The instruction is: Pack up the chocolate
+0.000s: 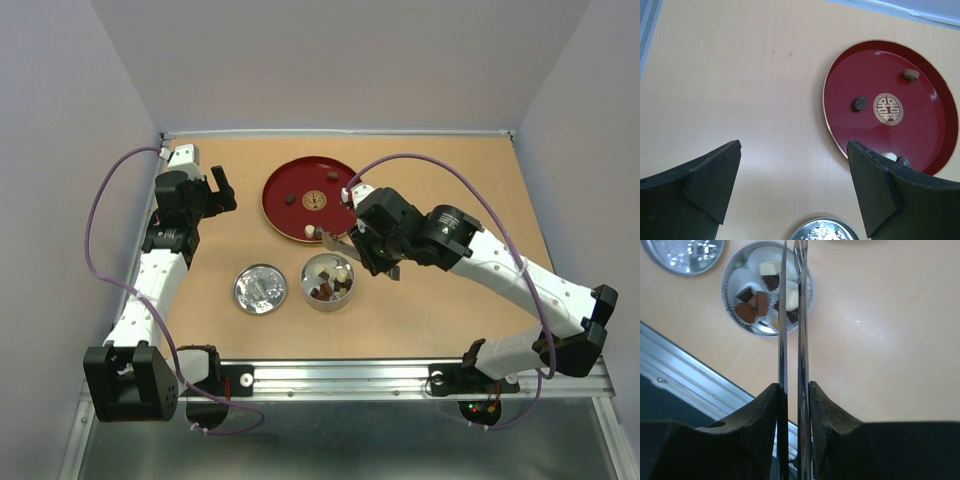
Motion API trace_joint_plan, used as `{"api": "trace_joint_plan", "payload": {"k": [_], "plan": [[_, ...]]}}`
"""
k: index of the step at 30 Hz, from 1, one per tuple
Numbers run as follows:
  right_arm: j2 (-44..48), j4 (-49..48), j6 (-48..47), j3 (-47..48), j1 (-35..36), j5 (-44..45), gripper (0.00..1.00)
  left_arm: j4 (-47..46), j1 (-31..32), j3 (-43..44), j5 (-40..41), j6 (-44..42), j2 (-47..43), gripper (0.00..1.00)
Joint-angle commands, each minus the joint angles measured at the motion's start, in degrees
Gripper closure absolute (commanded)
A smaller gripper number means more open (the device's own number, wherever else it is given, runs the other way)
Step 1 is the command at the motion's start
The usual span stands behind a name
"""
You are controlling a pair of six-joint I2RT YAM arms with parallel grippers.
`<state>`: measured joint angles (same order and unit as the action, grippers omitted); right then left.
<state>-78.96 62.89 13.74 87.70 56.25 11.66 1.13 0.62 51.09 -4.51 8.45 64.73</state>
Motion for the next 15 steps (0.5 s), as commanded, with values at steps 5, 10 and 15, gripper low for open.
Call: {"api": "trace_joint_plan", "payload": {"k": [5, 10, 15], "plan": [[0.48, 5.39, 6.74, 1.34, 0.35, 16.37, 0.64, -1.39, -0.18, 1.03, -0.58, -0.27, -1.62, 0.01], [-0.41, 8.55, 11.56, -3.05, 0.27, 21.63, 0.64, -1.56, -0.18, 0.94, -0.67, -0.19, -1.80, 0.01], [-0.23, 9.09, 15.53, -8.15, 0.09, 22.45, 0.64, -1.48, -0.18, 0.94, -0.67, -0.10, -1.89, 0.01]]}}
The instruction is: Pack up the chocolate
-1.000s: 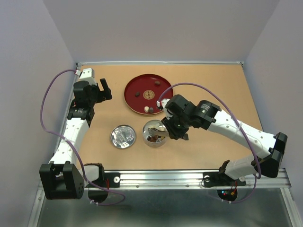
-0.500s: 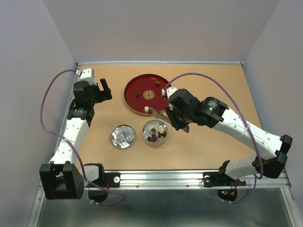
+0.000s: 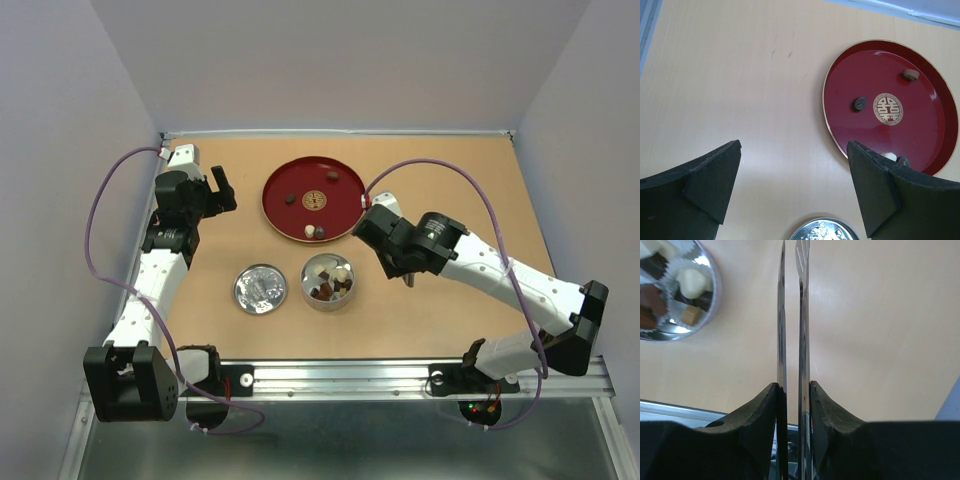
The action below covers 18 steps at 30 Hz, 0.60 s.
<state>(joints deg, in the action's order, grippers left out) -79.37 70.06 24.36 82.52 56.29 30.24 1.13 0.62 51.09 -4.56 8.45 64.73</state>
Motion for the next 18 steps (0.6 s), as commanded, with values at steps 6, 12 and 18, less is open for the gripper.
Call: {"api": "trace_joint_plan", "payload": {"k": [6, 12, 18], "plan": [[0.10, -0.62, 7.63, -7.81, -0.48, 3.86, 0.63, -1.56, -0.10, 0.85, -0.63, -0.19, -1.98, 0.01], [0.10, -8.44, 7.55, -14.75, -2.59, -0.43, 0.62, -1.48, -0.01, 0.77, -0.28, -0.27, -2.24, 0.01], [-2.09, -16.70, 7.63, -20.99, -5.22, -3.95, 0.62, -1.48, 0.08, 0.76, -0.36, -0.19, -2.06, 0.01]]}}
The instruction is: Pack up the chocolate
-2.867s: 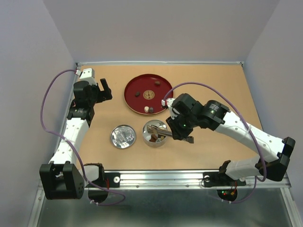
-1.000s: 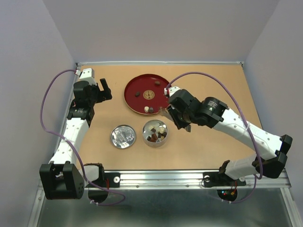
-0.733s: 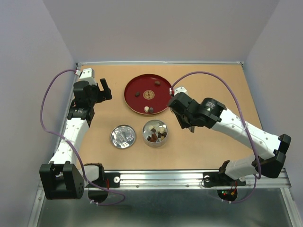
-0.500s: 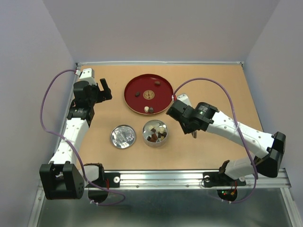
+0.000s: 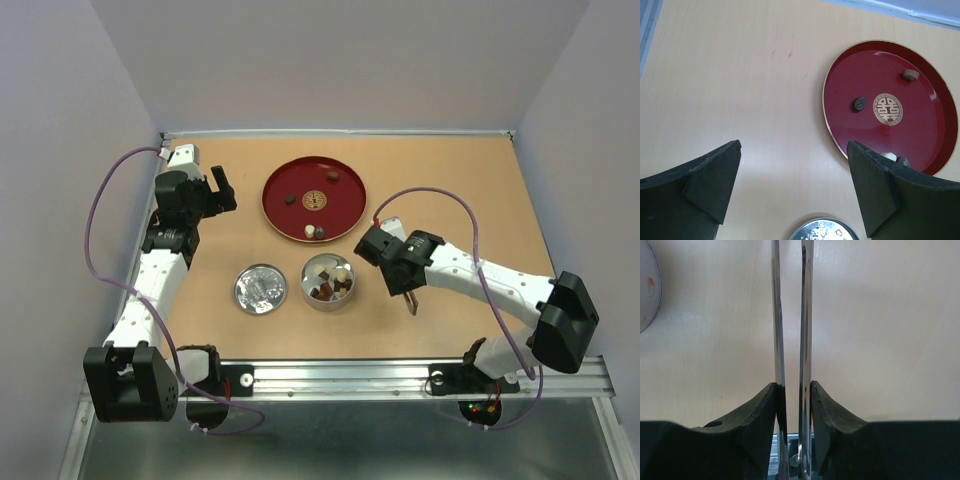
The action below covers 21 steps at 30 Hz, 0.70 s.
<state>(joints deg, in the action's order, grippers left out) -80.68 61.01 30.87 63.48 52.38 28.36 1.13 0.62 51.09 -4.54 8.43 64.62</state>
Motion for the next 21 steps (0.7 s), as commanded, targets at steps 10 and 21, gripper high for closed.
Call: {"api": "trace_joint_plan", "payload": {"k": [10, 21], "plan": [[-5.70, -17.23, -3.09, -5.21, -8.95, -6.73, 0.62, -1.57, 0.08, 0.76, -0.39, -0.16, -1.95, 0.01], [-17.38, -25.94, -6.00, -0.30, -16.34, -8.58, 0.62, -1.48, 0.17, 0.85, -0.30, -0.16, -1.78, 0.01]]}}
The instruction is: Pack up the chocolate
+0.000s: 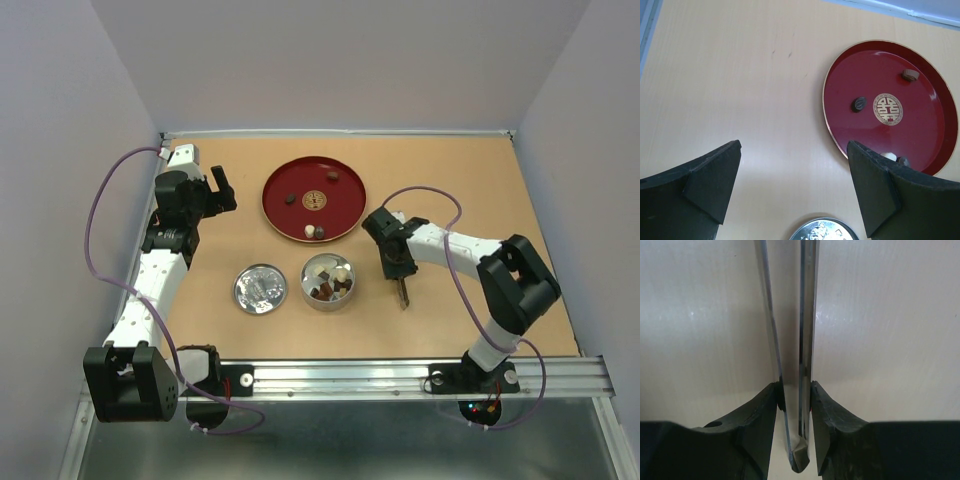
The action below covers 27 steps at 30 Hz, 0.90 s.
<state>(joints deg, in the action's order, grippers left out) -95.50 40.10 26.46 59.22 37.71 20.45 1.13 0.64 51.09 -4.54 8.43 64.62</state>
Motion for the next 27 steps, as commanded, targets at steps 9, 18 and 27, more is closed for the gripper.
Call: {"api": "trace_joint_plan", "payload": {"k": [9, 18, 27], "plan": [[-10.22, -9.24, -4.04, 12.31, -6.42, -1.02, 0.60, -1.57, 0.15, 0.85, -0.83, -0.08, -1.43, 0.01], [-17.08, -12.14, -4.48, 18.03, -9.68, -1.11, 0.53, -1.65, 0.15, 0.94, -0.65, -0.08, -1.16, 0.01], [-15.24, -13.47, -5.80, 19.97, -10.91, -4.27, 0.24, -1.92, 0.15, 0.77, -0.74, -0.25, -1.51, 0.01]]}}
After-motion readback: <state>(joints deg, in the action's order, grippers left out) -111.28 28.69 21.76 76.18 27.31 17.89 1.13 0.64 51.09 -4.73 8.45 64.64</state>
